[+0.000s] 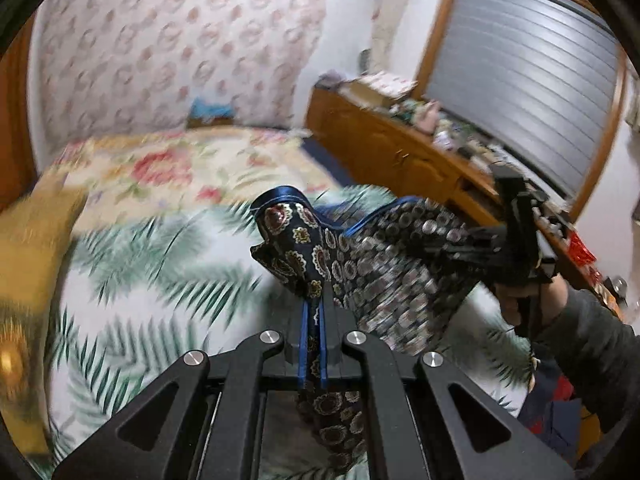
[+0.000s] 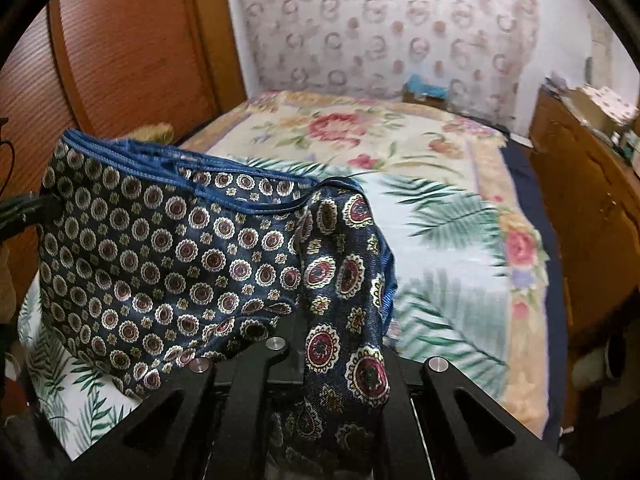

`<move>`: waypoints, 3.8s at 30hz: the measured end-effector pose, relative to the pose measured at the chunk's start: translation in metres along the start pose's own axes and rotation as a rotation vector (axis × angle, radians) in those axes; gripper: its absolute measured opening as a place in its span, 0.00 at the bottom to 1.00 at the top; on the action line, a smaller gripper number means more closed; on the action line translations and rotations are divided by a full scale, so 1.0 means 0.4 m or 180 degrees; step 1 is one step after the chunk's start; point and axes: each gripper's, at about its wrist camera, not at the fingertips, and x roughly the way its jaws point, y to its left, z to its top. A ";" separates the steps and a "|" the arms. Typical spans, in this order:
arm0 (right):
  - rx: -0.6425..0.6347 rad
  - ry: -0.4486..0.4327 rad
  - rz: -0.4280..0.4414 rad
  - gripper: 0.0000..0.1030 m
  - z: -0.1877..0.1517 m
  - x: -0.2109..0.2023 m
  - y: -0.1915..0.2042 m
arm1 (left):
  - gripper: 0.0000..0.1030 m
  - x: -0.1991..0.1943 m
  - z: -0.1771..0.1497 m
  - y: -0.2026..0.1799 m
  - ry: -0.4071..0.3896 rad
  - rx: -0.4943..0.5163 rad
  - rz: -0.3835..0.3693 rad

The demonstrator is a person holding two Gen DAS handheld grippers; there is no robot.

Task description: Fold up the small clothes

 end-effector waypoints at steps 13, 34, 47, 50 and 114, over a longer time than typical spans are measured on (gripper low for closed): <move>0.0253 0.0344 -0.0046 0.66 0.041 0.157 -0.002 | 0.05 0.064 -0.080 0.075 0.0246 -0.0222 0.0146; -0.0338 -0.0365 0.0115 0.10 0.164 0.008 0.103 | 0.05 -0.173 -0.010 0.040 -0.0471 -0.0170 -0.0067; -0.1155 -0.0878 0.0599 0.10 0.506 0.086 0.449 | 0.05 -0.468 -0.054 0.324 -0.1056 -0.0649 0.0811; -0.1410 -0.0814 0.0663 0.10 0.598 0.232 0.525 | 0.05 -0.483 -0.094 0.413 -0.1060 -0.0843 0.1011; -0.0461 -0.0884 0.0659 0.65 0.320 0.021 0.334 | 0.85 -0.389 -0.098 0.183 -0.0791 -0.0229 0.1313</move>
